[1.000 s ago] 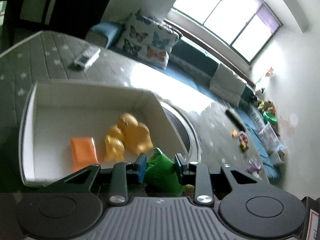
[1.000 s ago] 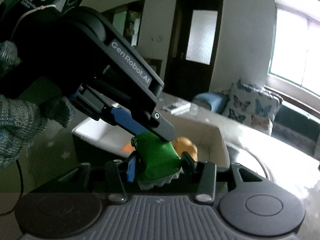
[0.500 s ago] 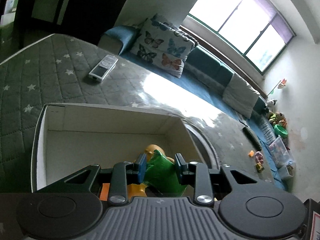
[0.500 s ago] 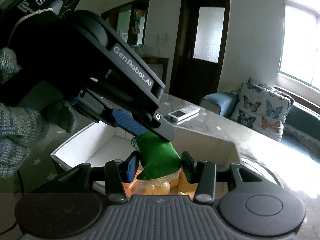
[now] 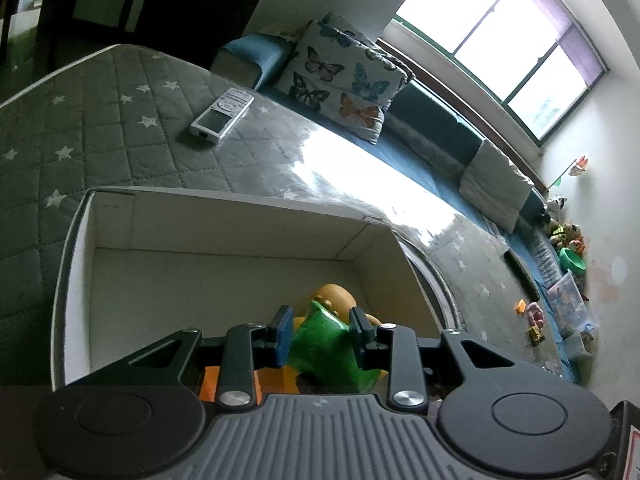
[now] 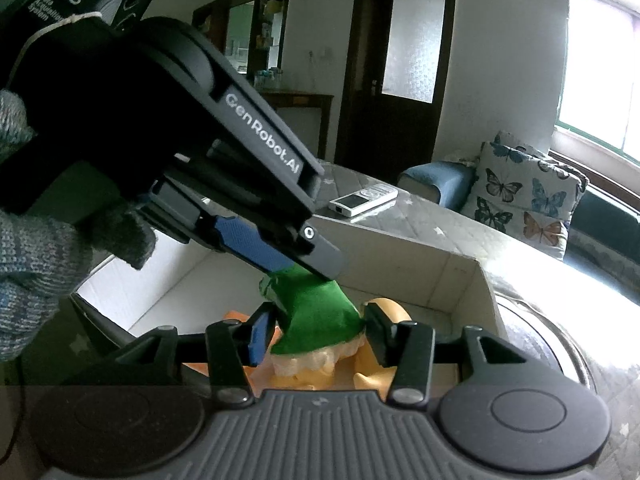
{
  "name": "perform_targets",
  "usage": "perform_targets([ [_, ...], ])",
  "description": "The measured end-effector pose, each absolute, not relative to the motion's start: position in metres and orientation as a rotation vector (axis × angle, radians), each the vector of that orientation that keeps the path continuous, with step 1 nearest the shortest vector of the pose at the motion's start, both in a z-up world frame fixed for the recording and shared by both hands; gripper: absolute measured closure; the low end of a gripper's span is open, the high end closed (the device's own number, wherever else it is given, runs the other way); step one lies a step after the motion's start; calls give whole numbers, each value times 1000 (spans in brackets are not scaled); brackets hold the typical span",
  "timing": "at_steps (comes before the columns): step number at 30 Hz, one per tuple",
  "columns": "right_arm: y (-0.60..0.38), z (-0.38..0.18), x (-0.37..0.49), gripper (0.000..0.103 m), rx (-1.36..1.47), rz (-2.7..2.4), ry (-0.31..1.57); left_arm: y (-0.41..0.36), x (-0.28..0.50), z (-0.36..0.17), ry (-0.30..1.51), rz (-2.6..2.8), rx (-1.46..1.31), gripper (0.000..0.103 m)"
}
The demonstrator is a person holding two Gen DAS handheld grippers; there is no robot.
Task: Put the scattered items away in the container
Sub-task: 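Carry the green block into the box beside the ducks and release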
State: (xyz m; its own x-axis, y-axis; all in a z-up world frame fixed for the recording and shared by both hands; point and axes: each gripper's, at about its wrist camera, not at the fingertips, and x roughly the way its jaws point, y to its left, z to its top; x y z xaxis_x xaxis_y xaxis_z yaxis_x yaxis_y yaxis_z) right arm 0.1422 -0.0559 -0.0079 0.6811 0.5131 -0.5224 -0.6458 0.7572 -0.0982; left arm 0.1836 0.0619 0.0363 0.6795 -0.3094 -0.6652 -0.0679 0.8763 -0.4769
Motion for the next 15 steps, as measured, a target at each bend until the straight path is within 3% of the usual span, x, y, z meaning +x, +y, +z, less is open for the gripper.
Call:
perform_targets([
  [15,-56,-3,131,51,-284,649,469,61,169,42,805,-136,-498,70],
])
